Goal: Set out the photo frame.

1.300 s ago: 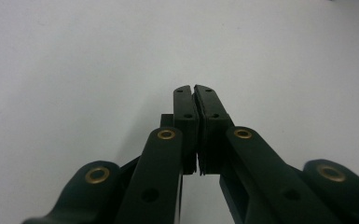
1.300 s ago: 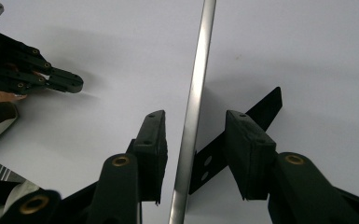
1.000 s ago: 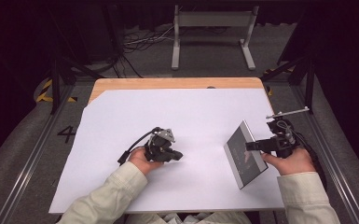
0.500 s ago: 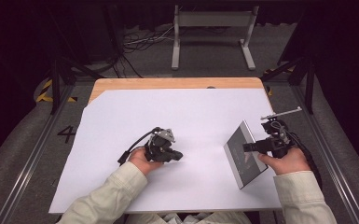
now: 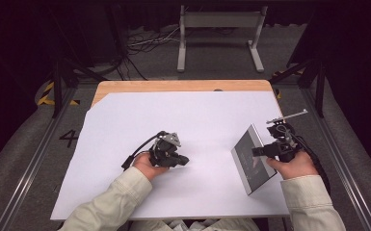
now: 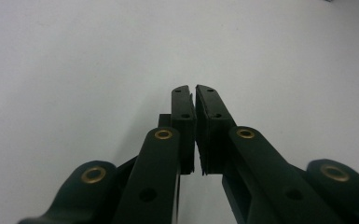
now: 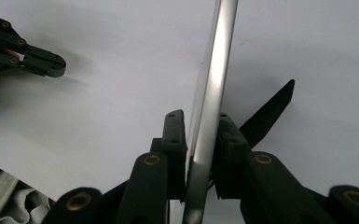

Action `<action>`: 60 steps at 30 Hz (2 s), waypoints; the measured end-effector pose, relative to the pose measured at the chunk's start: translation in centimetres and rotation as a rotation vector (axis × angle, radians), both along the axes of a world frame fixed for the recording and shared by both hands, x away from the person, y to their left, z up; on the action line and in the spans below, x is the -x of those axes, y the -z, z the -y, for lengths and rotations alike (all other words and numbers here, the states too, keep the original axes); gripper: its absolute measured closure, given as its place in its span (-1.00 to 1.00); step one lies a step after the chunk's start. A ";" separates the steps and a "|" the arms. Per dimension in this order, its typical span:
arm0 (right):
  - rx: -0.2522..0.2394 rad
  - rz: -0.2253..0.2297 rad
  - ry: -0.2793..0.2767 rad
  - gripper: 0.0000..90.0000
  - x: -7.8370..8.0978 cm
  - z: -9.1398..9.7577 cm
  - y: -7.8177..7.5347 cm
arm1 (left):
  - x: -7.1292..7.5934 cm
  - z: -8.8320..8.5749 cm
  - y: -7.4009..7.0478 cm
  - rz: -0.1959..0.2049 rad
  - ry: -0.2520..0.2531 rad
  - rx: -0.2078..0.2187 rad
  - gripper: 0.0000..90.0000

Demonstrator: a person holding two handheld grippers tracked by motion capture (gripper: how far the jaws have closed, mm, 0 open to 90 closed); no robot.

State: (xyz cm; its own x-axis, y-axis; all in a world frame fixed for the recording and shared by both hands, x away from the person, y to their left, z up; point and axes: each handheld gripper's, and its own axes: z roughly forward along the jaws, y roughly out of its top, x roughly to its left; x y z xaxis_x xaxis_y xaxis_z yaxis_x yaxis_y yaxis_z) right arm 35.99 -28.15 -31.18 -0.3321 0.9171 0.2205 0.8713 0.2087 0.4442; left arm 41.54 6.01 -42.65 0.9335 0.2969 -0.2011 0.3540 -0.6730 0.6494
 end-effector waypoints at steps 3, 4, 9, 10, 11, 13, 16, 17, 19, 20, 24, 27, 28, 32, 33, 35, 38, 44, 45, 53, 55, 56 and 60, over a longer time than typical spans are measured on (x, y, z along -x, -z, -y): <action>0.017 0.000 -0.003 0.75 0.0 -0.2 -0.1 | 0.0 0.0 0.0 0.001 0.001 0.000 0.92; 0.023 0.002 -0.003 0.76 0.0 -0.2 -0.1 | 0.0 0.0 0.0 0.000 0.001 0.000 0.92; 0.033 0.005 -0.015 0.84 0.0 -0.1 -0.3 | 0.0 -0.1 0.0 0.005 -0.001 0.004 0.90; 0.036 0.003 -0.014 0.85 0.0 -0.2 -0.3 | 0.0 -0.1 -0.1 0.000 0.002 0.003 0.90; 0.043 0.007 -0.022 0.85 0.0 -0.2 -0.3 | 0.0 -0.1 -0.1 0.002 0.002 0.004 0.89; 0.065 0.011 -0.035 0.85 -0.1 -0.3 -0.5 | 0.0 -0.2 -0.2 0.004 -0.008 0.015 0.88; 0.094 0.026 -0.049 0.85 -0.1 -0.4 -0.9 | 0.0 -0.5 -0.4 0.003 -0.018 0.016 0.85; 0.096 0.030 -0.054 0.85 -0.2 -0.4 -1.0 | -0.1 -0.6 -0.4 -0.002 -0.026 0.021 0.83; 0.099 0.043 -0.065 0.85 -0.2 -0.3 -1.3 | -0.2 -0.9 -0.5 -0.020 -0.034 0.025 0.76; 0.100 0.048 -0.072 0.85 -0.3 -0.2 -1.5 | -0.2 -1.1 -0.5 -0.021 -0.033 0.029 0.73; 0.111 0.057 -0.100 0.85 -0.6 -0.3 -2.0 | 0.0 -1.6 -0.6 -0.013 -0.037 0.035 0.65; 0.118 0.073 -0.119 0.85 -1.0 -0.5 -2.4 | 0.1 -2.0 -0.6 -0.013 -0.047 0.029 0.63; 0.120 0.078 -0.130 0.85 -1.2 -0.6 -2.6 | 0.1 -2.3 -0.6 -0.010 -0.054 0.033 0.62; 0.126 0.091 -0.159 0.85 -1.8 -1.1 -3.2 | 0.2 -2.9 -0.7 -0.011 -0.073 0.032 0.60; 0.128 0.093 -0.169 0.85 -2.0 -1.2 -3.3 | 0.3 -3.1 -0.6 -0.010 -0.080 0.037 0.60; 0.136 0.097 -0.186 0.85 -2.4 -1.6 -3.5 | 0.4 -3.6 -0.7 -0.012 -0.096 0.036 0.60; 0.149 0.105 -0.210 0.85 -2.9 -2.1 -3.7 | 0.6 -4.3 -0.7 -0.007 -0.114 0.043 0.59; 0.155 0.122 -0.276 0.85 -3.9 -3.3 -4.1 | 0.7 -5.4 -0.6 -0.010 -0.150 0.046 0.56; 0.155 0.126 -0.285 0.85 -3.9 -3.4 -4.2 | 0.7 -5.6 -0.6 -0.010 -0.157 0.049 0.55; 0.206 0.179 -0.446 0.85 -4.7 -5.5 -4.6 | 0.7 -6.5 -0.4 -0.023 -0.185 0.048 0.54; 0.211 0.184 -0.471 0.85 -4.9 -5.9 -4.5 | 0.7 -6.7 -0.3 -0.025 -0.192 0.047 0.54; 0.211 0.183 -0.482 0.85 -5.0 -6.1 -4.6 | 0.7 -6.8 -0.3 -0.023 -0.195 0.046 0.54; 0.212 0.192 -0.517 0.85 -5.4 -6.8 -4.6 | 0.7 -7.1 -0.3 -0.027 -0.202 0.047 0.54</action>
